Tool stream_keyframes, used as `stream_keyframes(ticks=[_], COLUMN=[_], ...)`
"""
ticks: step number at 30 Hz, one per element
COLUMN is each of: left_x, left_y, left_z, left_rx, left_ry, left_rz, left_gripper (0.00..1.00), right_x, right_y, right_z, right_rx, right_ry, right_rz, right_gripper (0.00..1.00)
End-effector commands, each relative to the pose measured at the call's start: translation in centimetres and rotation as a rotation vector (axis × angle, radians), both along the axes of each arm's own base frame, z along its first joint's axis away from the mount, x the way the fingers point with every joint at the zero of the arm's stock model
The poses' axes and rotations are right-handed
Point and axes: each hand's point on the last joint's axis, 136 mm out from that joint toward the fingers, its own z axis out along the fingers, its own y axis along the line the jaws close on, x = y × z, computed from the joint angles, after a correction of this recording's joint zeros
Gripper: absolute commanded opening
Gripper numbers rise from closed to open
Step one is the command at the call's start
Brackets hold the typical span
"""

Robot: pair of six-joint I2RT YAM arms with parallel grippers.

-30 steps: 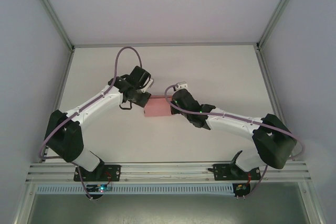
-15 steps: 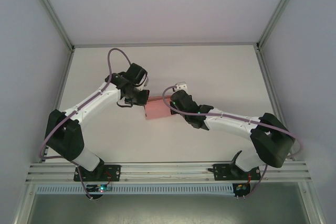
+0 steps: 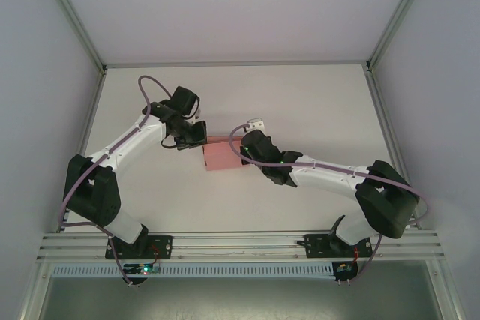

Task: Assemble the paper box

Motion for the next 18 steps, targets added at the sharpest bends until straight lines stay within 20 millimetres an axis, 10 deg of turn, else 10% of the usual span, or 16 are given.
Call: stream_keyframes(ticks=[1, 18], left_x=[0.6, -3.3], left_y=[-0.5, 0.7], left_z=[0.3, -4.5], left_rx=[-0.006, 0.169], left_ry=[-0.024, -0.209], left_rz=[-0.024, -0.160], left_gripper=[0.00, 0.00], right_x=[-3.6, -3.2], right_y=[-0.8, -0.5], right_z=[-5.3, -4.5], right_rx=[-0.118, -0.052], right_ry=[0.169, 0.045], right_rz=[0.084, 0.116], right_gripper=[0.00, 0.00])
